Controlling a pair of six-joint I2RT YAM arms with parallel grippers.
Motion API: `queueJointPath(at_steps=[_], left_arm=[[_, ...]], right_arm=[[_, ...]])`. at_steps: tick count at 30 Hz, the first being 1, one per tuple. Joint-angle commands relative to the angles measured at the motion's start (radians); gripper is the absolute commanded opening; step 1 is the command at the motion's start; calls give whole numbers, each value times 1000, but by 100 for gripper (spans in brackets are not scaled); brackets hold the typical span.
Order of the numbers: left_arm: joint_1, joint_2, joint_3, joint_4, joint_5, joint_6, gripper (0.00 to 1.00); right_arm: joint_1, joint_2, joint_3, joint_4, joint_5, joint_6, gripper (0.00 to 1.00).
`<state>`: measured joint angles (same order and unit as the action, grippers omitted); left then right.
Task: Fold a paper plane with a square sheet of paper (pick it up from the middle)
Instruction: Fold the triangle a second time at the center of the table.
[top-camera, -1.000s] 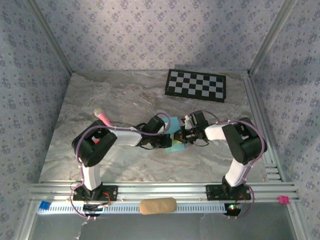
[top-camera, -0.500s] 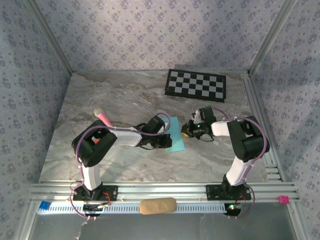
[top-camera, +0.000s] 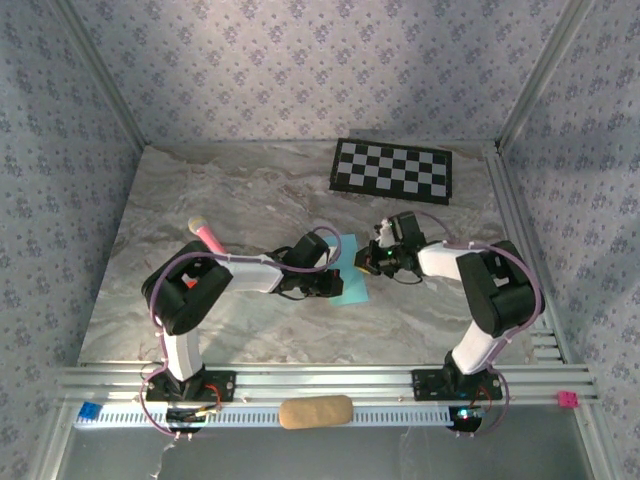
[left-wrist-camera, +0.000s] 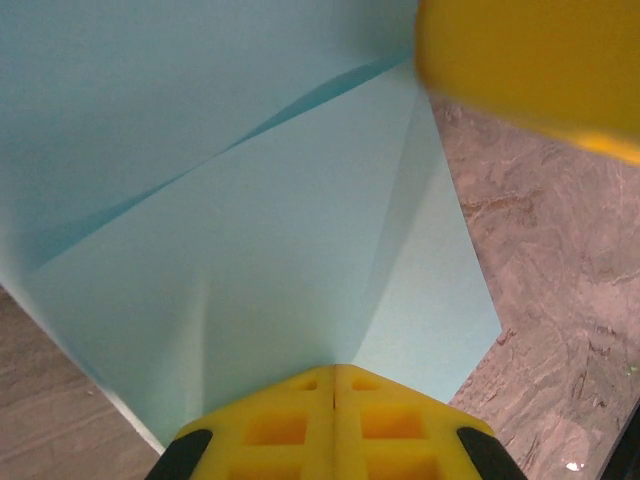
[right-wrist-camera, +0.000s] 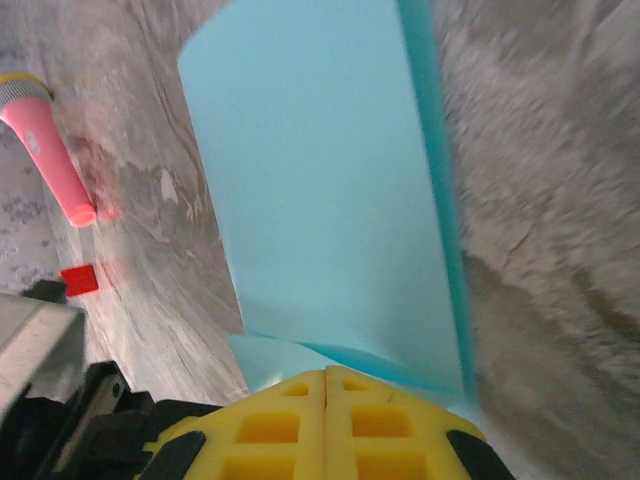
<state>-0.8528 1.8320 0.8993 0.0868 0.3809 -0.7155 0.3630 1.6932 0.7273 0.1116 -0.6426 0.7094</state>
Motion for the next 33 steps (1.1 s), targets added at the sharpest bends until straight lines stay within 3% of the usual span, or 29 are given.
queueJointPath(at_steps=[1,7,13,20,33], left_arm=[[1,5,-35,-139,-34,32,0],[5,-28,-38,-107,-28,12,0],[16,-59,22,-58,38,-41,1],[16,20,102,-18,87,-78,2],[16,106,144,-26,50,-81,5]], right_arm=[[3,44,3,0,-18,-19,0],[-6,85,0,-85,61,-61,0],[-5,90,-19,-78,49,-62,0],[-4,89,-15,-79,55,-61,0],[-5,91,-38,-63,62,-54,0]])
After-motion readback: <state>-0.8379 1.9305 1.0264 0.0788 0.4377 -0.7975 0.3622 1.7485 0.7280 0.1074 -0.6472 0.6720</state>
